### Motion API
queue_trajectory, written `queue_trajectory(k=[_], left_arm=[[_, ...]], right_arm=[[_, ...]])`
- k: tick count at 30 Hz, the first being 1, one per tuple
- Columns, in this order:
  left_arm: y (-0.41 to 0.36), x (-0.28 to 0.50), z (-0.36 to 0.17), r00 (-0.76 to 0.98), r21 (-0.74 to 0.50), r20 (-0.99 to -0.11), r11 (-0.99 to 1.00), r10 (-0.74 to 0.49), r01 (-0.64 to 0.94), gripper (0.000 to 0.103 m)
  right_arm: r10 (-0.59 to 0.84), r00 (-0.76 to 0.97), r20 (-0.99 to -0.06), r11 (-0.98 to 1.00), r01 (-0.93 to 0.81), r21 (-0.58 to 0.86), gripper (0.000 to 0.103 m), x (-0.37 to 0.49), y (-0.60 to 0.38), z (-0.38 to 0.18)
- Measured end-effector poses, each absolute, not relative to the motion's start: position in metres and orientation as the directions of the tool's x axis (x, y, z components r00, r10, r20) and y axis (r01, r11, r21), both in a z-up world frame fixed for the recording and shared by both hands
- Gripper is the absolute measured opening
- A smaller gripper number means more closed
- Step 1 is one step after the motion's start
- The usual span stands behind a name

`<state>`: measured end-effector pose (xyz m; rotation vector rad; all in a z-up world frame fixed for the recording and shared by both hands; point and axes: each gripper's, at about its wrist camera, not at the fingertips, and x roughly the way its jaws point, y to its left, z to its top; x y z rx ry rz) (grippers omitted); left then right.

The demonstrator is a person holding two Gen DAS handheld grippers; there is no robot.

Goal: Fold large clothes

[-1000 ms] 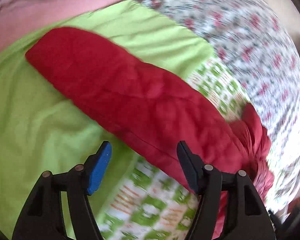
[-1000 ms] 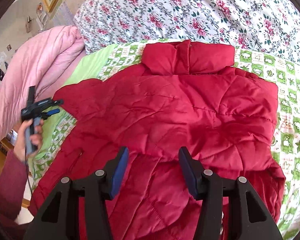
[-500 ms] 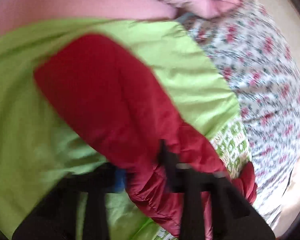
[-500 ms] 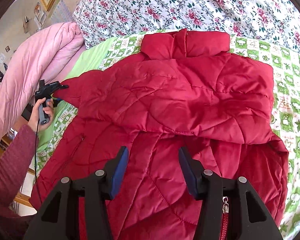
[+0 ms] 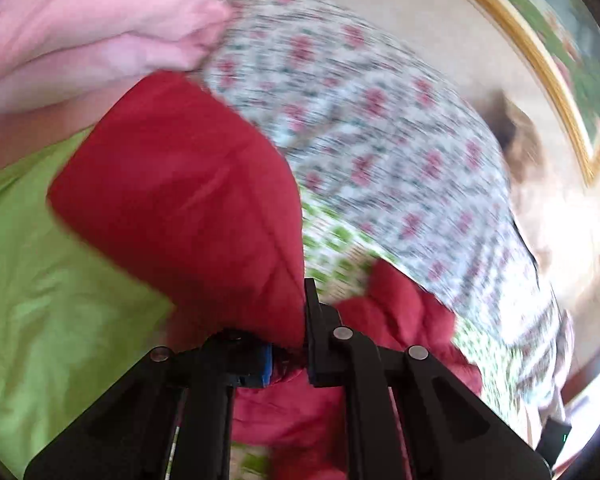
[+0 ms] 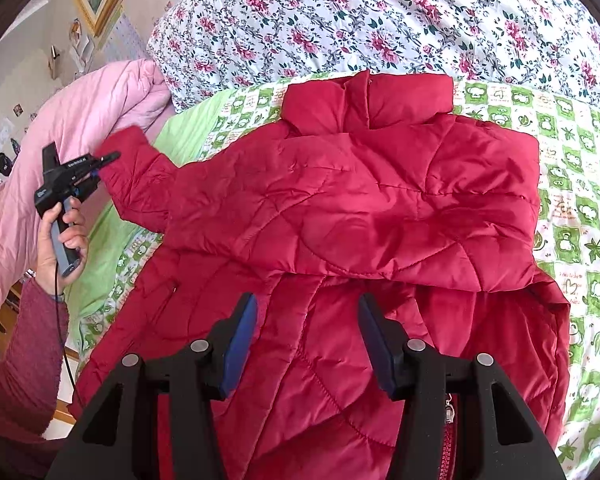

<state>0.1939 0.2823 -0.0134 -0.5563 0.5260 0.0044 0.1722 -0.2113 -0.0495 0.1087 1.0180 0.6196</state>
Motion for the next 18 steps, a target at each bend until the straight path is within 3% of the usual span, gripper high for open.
queue_trajectory(k=[11,18], left_arm=[[0.111,0.204,0.003,0.803,-0.368,-0.483,0.913,-0.351,0.178,0.009],[0.02,0.213,-0.023,0.723,-0.285,-0.551,0.908,-0.417,0.306,0.009]], right_arm=[[0.552,0.394,-0.735,0.828,-0.365,0.426,0.055,0.179,-0.244,-0.047],[0.55,0.43,-0.716,0.835,-0.298,0.462,0.055,0.189,-0.271,-0.047]])
